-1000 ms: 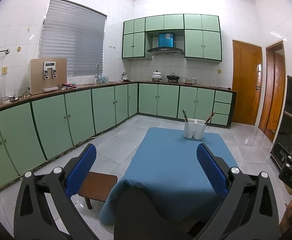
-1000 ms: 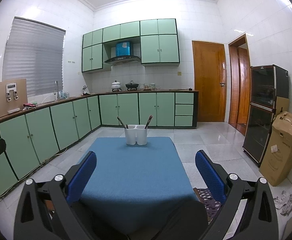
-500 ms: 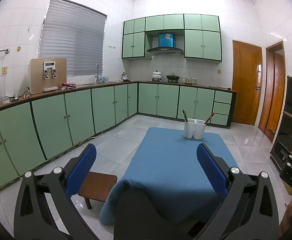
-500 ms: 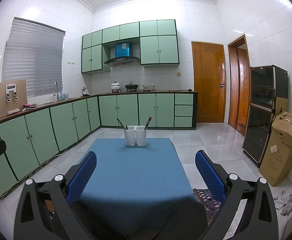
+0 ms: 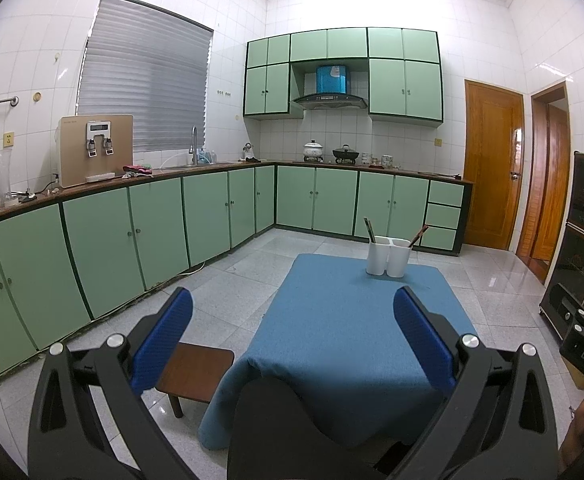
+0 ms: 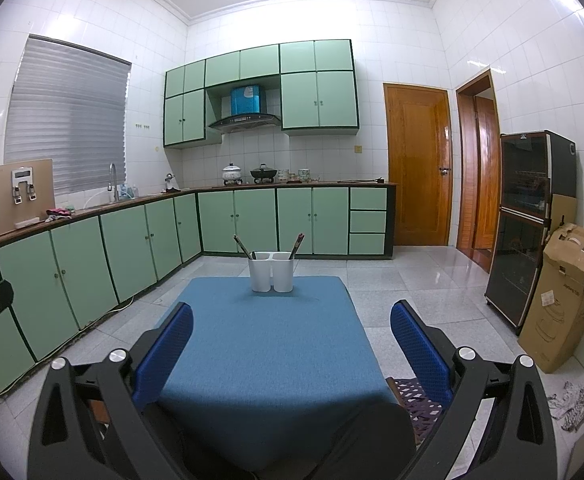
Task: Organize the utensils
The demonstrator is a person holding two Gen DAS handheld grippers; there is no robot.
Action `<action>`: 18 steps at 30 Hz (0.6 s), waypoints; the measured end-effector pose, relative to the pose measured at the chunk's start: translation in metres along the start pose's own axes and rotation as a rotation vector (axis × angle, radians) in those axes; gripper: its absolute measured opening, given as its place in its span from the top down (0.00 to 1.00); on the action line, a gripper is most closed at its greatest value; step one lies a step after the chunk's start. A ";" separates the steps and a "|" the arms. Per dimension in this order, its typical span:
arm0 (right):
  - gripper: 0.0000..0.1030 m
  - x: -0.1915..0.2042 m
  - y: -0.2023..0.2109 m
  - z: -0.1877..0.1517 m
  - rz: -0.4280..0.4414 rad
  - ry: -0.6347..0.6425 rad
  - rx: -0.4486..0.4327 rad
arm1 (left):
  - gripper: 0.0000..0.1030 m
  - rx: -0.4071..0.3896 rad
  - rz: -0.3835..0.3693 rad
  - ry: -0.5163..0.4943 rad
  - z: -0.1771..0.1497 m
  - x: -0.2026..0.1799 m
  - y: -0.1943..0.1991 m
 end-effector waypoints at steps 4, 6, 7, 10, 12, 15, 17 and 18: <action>0.06 0.000 0.000 0.000 0.000 -0.001 0.000 | 0.05 0.000 -0.001 0.000 0.000 0.000 0.000; 0.06 0.000 0.000 0.000 0.000 0.000 0.001 | 0.05 0.000 -0.002 0.000 0.000 0.000 0.000; 0.06 0.000 0.000 0.000 0.001 0.000 0.002 | 0.05 0.000 -0.002 0.000 0.000 0.000 0.000; 0.06 0.002 0.000 0.002 0.003 0.002 0.003 | 0.05 0.001 -0.002 0.000 0.000 0.000 0.000; 0.06 0.003 0.000 0.003 0.002 0.002 0.001 | 0.05 0.001 0.000 0.001 0.000 0.000 0.000; 0.06 0.003 0.000 0.003 0.003 0.002 0.003 | 0.05 0.001 -0.002 0.000 0.000 0.001 0.000; 0.06 0.003 0.000 0.003 0.004 0.001 0.003 | 0.05 0.000 -0.002 0.001 0.000 0.000 0.000; 0.06 0.003 0.000 0.003 0.004 0.002 0.003 | 0.05 0.001 -0.001 0.000 0.000 0.000 0.000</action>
Point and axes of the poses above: each gripper's, at about its wrist camera, not at the fingertips, and y roughly against the way its jaws point, x to its left, z to its top, the point moved 1 cm from there along -y, roughly the way its jaws point, and after that the axes turned 7 degrees about -x, right-handed, at the moved point
